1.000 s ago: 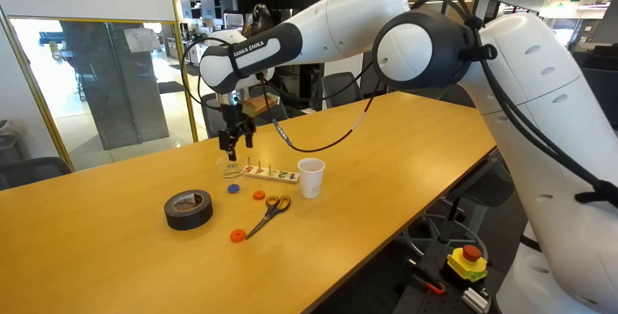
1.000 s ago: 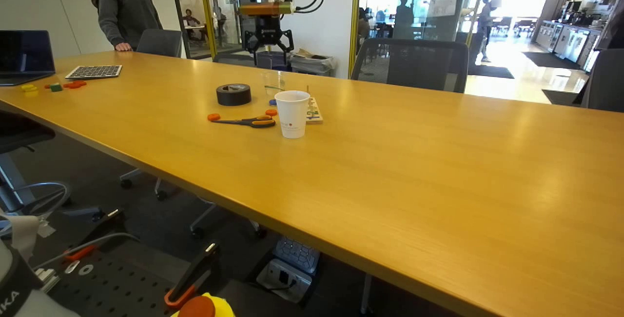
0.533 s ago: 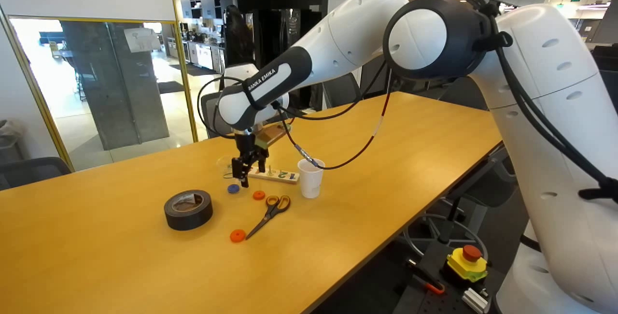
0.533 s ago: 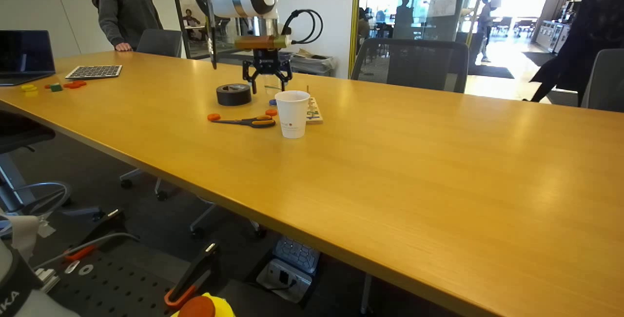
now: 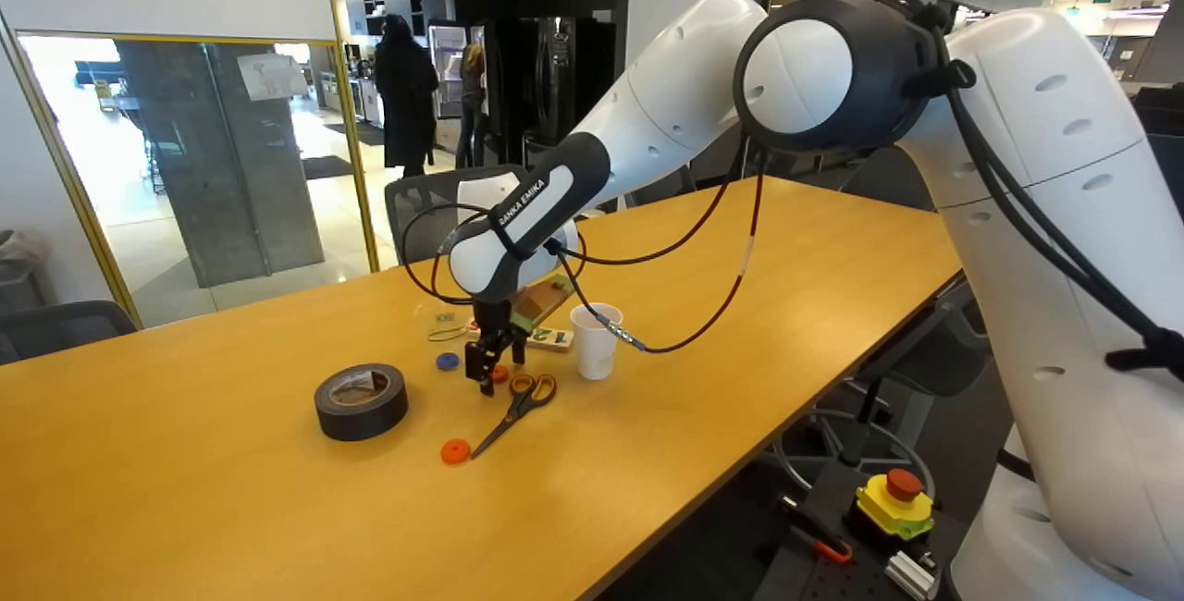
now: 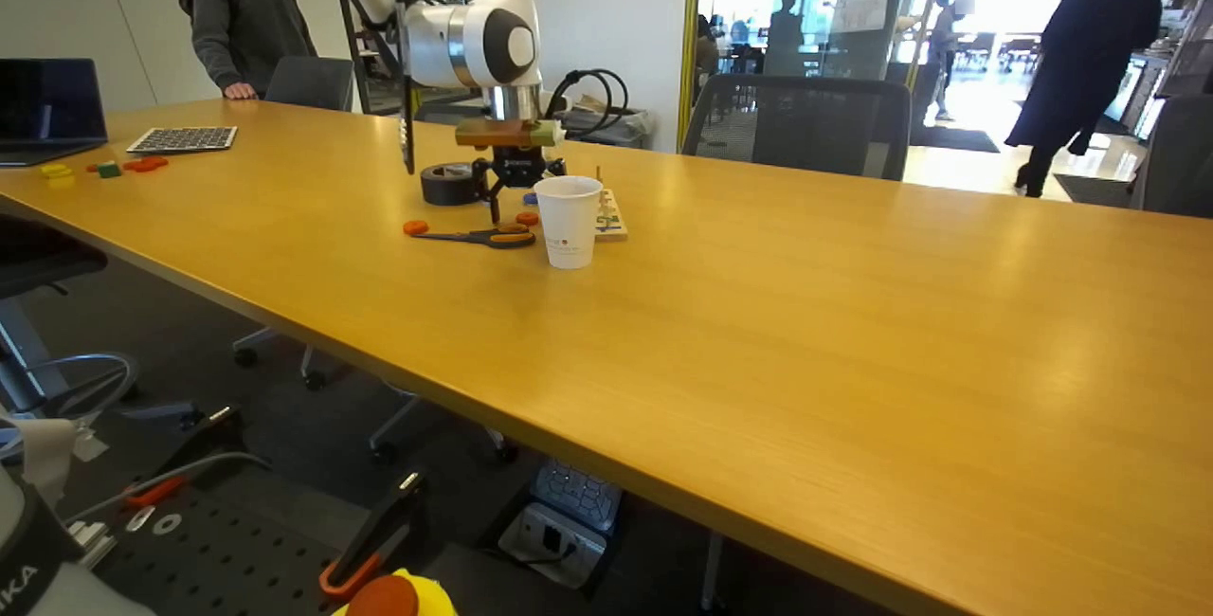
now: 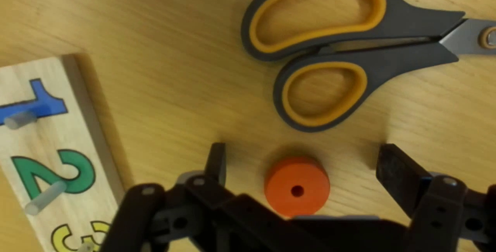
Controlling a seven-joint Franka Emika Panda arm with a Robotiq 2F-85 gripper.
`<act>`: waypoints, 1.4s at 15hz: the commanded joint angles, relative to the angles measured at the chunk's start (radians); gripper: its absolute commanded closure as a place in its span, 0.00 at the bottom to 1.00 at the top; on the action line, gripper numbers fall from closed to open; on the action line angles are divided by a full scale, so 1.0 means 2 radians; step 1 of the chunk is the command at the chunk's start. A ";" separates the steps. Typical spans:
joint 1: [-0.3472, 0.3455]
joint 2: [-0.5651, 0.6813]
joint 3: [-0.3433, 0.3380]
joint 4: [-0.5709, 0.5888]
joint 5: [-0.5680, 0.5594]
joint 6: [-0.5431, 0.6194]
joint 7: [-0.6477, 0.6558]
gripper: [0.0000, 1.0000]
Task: Put two round orange blocks in the white cup then put the round blue block in the clear cup, then put the remaining round orange blocks in the white cup
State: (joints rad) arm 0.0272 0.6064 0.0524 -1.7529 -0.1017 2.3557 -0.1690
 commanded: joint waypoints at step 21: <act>0.004 -0.009 -0.005 0.003 0.002 0.020 0.018 0.80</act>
State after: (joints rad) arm 0.0282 0.5974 0.0526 -1.7568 -0.1016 2.4197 -0.1562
